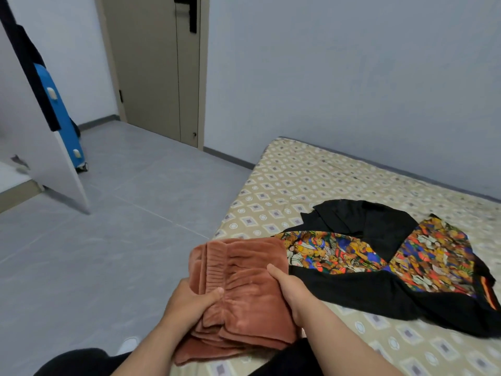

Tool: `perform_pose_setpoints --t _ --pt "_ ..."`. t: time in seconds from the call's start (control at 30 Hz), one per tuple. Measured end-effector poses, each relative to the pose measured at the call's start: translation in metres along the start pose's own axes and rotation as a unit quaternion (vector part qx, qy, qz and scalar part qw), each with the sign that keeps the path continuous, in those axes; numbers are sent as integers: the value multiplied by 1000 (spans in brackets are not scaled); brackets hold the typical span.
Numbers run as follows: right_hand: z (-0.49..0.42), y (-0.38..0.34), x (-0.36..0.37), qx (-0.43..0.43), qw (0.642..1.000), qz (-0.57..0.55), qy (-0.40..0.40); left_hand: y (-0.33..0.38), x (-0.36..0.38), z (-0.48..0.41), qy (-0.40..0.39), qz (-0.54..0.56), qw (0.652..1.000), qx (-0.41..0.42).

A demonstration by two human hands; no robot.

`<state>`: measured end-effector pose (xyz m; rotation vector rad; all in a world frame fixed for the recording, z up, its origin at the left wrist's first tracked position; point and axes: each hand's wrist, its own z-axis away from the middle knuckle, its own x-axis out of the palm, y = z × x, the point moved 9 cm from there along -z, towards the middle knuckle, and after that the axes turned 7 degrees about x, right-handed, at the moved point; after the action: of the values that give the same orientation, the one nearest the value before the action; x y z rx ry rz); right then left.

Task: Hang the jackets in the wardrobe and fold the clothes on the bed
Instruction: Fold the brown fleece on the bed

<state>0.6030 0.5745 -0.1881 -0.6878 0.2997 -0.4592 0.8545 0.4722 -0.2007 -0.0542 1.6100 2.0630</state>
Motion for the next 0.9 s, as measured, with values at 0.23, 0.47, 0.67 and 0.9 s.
perform_pose_setpoints --t 0.23,0.47,0.67,0.9 --pt "17 3 10 15 999 -22 -23 -10 2 6 -35 162 985 -42" --pt "17 -17 15 -87 996 -25 6 -7 1 2 -17 209 977 -36" --pt "16 -53 16 -224 969 23 99 9 -6 -21 30 232 972 -9" --pt "-21 -111 38 -312 935 59 157 39 -21 -91 61 209 975 40"
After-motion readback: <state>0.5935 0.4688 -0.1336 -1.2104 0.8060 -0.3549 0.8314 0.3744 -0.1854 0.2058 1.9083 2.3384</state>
